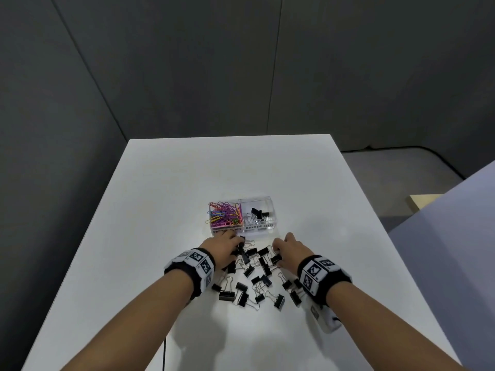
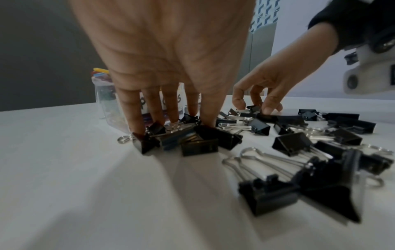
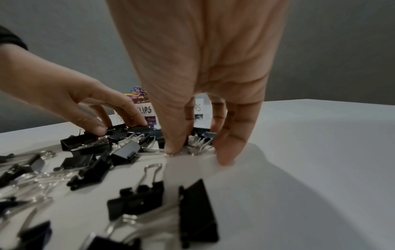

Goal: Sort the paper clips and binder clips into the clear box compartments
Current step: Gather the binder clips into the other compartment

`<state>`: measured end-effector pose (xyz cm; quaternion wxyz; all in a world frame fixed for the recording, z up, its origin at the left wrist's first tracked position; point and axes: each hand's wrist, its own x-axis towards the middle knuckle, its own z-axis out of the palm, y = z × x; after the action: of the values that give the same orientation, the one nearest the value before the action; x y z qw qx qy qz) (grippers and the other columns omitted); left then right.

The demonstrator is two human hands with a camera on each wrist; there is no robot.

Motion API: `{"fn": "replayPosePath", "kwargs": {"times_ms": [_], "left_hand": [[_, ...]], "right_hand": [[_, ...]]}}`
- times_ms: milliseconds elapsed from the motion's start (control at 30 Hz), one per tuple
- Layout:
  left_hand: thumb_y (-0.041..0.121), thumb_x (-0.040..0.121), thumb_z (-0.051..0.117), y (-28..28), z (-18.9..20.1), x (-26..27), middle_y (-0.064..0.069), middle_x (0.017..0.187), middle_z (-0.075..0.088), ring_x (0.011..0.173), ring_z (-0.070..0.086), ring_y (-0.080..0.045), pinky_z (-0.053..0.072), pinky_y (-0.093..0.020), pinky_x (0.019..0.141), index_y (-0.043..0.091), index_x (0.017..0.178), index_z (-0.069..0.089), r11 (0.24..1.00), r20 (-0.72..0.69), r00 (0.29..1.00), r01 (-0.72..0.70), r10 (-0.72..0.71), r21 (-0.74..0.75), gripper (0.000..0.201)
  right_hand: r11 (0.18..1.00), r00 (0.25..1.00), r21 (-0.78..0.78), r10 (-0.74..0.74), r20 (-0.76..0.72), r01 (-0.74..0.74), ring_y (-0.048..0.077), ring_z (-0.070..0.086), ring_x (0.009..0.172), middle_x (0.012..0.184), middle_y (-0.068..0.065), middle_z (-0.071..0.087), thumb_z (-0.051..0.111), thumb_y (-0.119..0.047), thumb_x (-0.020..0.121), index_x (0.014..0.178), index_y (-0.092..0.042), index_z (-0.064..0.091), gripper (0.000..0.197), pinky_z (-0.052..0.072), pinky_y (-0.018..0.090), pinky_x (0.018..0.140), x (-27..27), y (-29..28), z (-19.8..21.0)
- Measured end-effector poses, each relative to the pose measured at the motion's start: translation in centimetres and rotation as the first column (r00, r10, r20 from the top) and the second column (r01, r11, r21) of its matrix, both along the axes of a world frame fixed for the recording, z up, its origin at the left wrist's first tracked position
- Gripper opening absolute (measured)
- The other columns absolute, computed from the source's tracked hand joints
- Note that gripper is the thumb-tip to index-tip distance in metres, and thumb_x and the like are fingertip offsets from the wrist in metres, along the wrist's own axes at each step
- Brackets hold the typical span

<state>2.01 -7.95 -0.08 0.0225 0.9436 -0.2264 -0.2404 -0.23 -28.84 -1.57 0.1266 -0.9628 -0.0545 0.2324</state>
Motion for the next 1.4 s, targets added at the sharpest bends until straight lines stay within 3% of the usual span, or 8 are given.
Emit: {"fn": "replayPosePath", "kwargs": {"times_ms": [133, 333, 600, 767, 1000, 1167, 1300, 1400], "left_hand": [[0.02, 0.093, 0.054, -0.3, -0.3, -0.3, -0.006, 0.149, 0.031, 0.135, 0.034, -0.026, 0.038, -0.038, 0.108, 0.022, 0.144, 0.031, 0.996, -0.007, 0.999, -0.042, 0.041, -0.077, 0.056], [0.024, 0.089, 0.06, -1.5, -0.2, 0.2, -0.009, 0.151, 0.025, 0.137, 0.028, -0.032, 0.036, -0.044, 0.111, 0.029, 0.148, 0.02, 0.991, -0.107, 0.987, -0.123, 0.116, -0.055, 0.072], [0.016, 0.085, 0.064, -2.2, 0.2, 0.4, -0.011, 0.135, 0.039, 0.127, 0.041, -0.031, 0.039, -0.039, 0.106, 0.017, 0.111, 0.052, 0.967, -0.198, 0.96, -0.223, 0.196, -0.12, 0.028], [0.007, 0.091, 0.052, -2.2, 0.1, -0.1, -0.011, 0.129, 0.051, 0.114, 0.053, -0.025, 0.04, -0.027, 0.098, 0.008, 0.125, 0.054, 0.949, -0.155, 0.967, -0.231, 0.2, -0.217, 0.034], [0.008, 0.092, 0.053, -1.6, 0.6, -1.0, -0.008, 0.13, 0.052, 0.117, 0.052, -0.023, 0.039, -0.026, 0.1, 0.009, 0.114, 0.062, 0.934, -0.103, 0.969, -0.244, 0.225, -0.262, 0.024], [0.008, 0.091, 0.057, -0.9, 1.1, -1.7, -0.006, 0.125, 0.056, 0.11, 0.054, -0.019, 0.04, -0.021, 0.096, 0.01, 0.107, 0.067, 0.89, -0.071, 0.968, -0.25, 0.242, -0.382, 0.019], [0.011, 0.092, 0.057, -0.1, 2.9, -1.8, -0.004, 0.116, 0.058, 0.092, 0.049, -0.008, 0.039, -0.013, 0.087, 0.009, 0.105, 0.068, 0.853, 0.006, 0.974, -0.194, 0.225, -0.485, 0.017], [0.007, 0.091, 0.055, 0.3, 4.4, -0.5, -0.005, 0.112, 0.059, 0.09, 0.047, -0.008, 0.042, -0.015, 0.086, 0.01, 0.105, 0.067, 0.839, 0.082, 0.962, -0.183, 0.26, -0.513, 0.018]], "right_hand": [[1.0, 0.999, 0.022, -0.015, -0.04, 0.016, 0.024, 0.049, 0.073, 0.117, 0.011, 0.04, 0.061, -0.014, 0.087, 0.092, -0.019, 0.035, 0.027, 0.05, 0.035, 0.072, 0.5, 0.1, 0.1], [1.0, 0.996, 0.012, -0.008, -0.084, 0.009, 0.025, 0.05, 0.076, 0.121, 0.012, 0.041, 0.057, -0.018, 0.09, 0.107, -0.014, 0.041, 0.024, 0.046, 0.034, 0.07, 0.8, 0.2, 0.3], [0.998, 0.992, 0.024, -0.054, -0.111, 0.057, 0.026, 0.05, 0.079, 0.124, 0.014, 0.037, 0.058, -0.019, 0.09, 0.117, -0.01, 0.048, 0.031, 0.049, 0.034, 0.082, 0.9, -0.1, 0.3], [1.0, 0.996, 0.011, -0.004, -0.092, 0.005, 0.027, 0.054, 0.082, 0.119, 0.015, 0.044, 0.049, -0.015, 0.093, 0.112, -0.005, 0.051, 0.021, 0.044, 0.032, 0.074, 0.6, 0.0, 0.0], [1.0, 0.998, 0.019, 0.025, -0.061, -0.024, 0.023, 0.049, 0.079, 0.115, 0.014, 0.048, 0.042, -0.017, 0.097, 0.111, -0.006, 0.051, 0.019, 0.041, 0.03, 0.07, 0.1, -0.2, -0.1], [0.997, 0.999, 0.07, 0.03, -0.044, -0.027, 0.029, 0.057, 0.093, 0.116, 0.014, 0.051, 0.043, -0.022, 0.098, 0.114, -0.006, 0.054, 0.025, 0.044, 0.031, 0.079, -0.2, -0.8, 0.7], [0.986, 0.999, 0.166, 0.03, 0.033, -0.035, 0.012, 0.049, 0.074, 0.116, 0.012, 0.054, 0.046, -0.02, 0.097, 0.115, -0.009, 0.058, 0.023, 0.048, 0.02, 0.074, 0.5, -1.3, 3.0], [0.988, 0.987, 0.153, 0.004, 0.16, -0.029, 0.014, 0.05, 0.077, 0.115, 0.011, 0.053, 0.045, -0.02, 0.098, 0.117, -0.01, 0.056, 0.025, 0.046, 0.02, 0.077, 2.7, -0.6, 5.4]]}}
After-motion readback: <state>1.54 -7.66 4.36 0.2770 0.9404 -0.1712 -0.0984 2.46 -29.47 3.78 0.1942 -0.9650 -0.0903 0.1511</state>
